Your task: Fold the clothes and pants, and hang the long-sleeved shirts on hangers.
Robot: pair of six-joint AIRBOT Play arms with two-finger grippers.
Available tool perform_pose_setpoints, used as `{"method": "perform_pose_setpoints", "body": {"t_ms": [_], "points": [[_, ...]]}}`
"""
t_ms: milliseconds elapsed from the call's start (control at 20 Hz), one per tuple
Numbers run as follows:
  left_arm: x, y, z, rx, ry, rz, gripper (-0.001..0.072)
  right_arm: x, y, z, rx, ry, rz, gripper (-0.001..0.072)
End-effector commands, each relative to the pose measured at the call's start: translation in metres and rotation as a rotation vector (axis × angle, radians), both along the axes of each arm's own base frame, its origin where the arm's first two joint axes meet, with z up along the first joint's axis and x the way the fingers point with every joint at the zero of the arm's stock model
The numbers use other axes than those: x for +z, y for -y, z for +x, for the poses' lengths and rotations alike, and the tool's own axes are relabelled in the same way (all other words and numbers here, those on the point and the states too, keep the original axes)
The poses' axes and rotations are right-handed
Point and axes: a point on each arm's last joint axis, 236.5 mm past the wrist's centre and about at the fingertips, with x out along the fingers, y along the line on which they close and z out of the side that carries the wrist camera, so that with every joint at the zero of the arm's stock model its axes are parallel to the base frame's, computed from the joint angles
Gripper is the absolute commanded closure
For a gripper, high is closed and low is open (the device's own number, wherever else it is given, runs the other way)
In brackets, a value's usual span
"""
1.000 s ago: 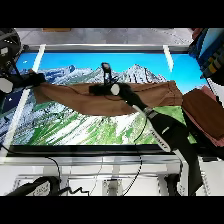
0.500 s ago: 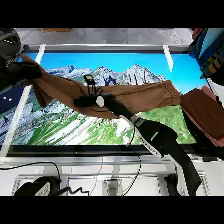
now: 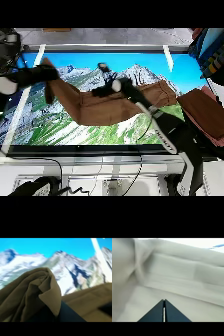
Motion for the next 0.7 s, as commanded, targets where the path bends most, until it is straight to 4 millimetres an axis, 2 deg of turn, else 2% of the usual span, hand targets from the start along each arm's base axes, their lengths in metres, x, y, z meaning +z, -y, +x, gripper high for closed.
{"method": "perform_pose_setpoints", "body": {"t_ms": [0,100,200,300,350,400,450,500,550,650], "points": [[-0.056,0.088,0.007,-0.208,-0.091,-0.062,0.0693,0.042,0.090,0.025,-0.112,0.007,-0.048,0.0682],[-0.099,0.139,-0.004,-0.300,-0.184,-0.072,0.0693,0.062,0.126,0.032,-0.167,0.015,-0.045,0.0681],[-0.143,0.191,-0.025,-0.399,-0.269,-0.046,0.0693,0.074,0.151,0.035,-0.205,0.018,-0.046,0.0681],[-0.178,0.227,-0.042,-0.461,-0.318,-0.021,0.0690,0.078,0.166,0.036,-0.227,0.010,-0.050,0.0681],[-0.189,0.238,-0.047,-0.474,-0.329,-0.013,0.0683,0.077,0.172,0.035,-0.233,0.000,-0.054,0.0682],[-0.195,0.243,-0.049,-0.480,-0.336,-0.010,0.0535,0.075,0.175,0.034,-0.235,-0.013,-0.060,0.0682],[-0.195,0.244,-0.049,-0.477,-0.337,-0.014,0.0213,0.073,0.176,0.032,-0.233,-0.022,-0.070,0.0681],[-0.190,0.241,-0.045,-0.441,-0.344,-0.046,-0.0013,0.072,0.178,0.030,-0.229,-0.027,-0.080,0.0681],[-0.183,0.232,-0.040,-0.408,-0.349,-0.072,-0.0004,0.070,0.178,0.029,-0.218,-0.027,-0.088,0.0681],[-0.162,0.203,-0.033,-0.375,-0.351,-0.087,-0.0002,0.070,0.179,0.028,-0.209,-0.025,-0.099,0.0682]]}}
